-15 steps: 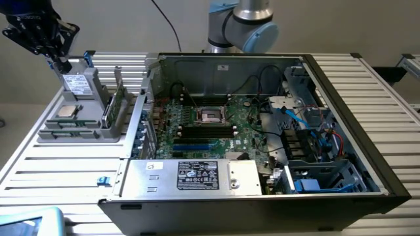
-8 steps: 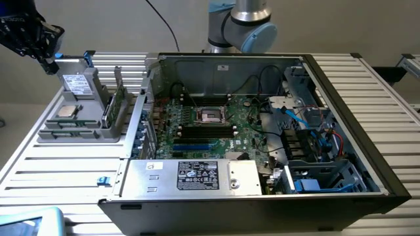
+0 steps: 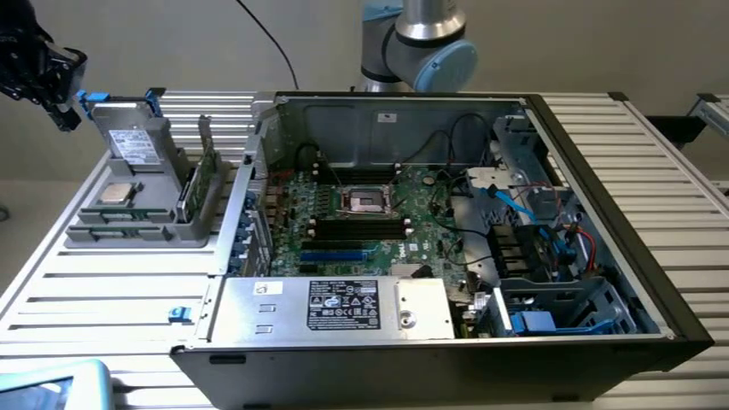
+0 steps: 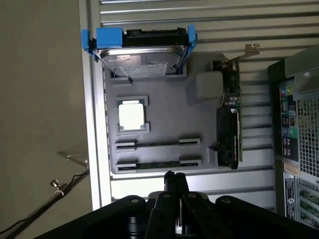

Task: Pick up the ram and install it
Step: 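Reach for the ram, then pick up the ram and move it above insertion slot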

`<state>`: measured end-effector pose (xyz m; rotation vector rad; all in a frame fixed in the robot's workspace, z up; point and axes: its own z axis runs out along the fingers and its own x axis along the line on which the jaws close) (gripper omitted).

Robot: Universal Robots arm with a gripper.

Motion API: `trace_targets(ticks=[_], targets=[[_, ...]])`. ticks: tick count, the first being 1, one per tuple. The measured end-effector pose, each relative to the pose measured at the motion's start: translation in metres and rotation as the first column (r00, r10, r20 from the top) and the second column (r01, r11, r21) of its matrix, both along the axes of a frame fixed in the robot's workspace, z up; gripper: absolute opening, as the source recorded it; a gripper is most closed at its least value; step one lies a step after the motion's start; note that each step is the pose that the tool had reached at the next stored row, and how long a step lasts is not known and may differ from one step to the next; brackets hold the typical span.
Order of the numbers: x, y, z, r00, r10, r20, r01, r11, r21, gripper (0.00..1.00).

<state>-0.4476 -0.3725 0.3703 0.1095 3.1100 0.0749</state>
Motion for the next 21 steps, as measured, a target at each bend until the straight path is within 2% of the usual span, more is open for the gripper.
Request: trace_targets(ticks=[2,17,21], targets=[[-0.0011,0.002,-0.0007,1.0,0.001,-0.0007,-0.001,1.0,0.0,0.11],[-0.0012,0.002,-0.0008,1.0,0.003,-0.0013,-0.003,1.0,0.0,0.11],[-0.0014,0.0021,-0.0007,0.9981,0.062,-0.0015,-0.062,0.9981,-0.0001,0.11]])
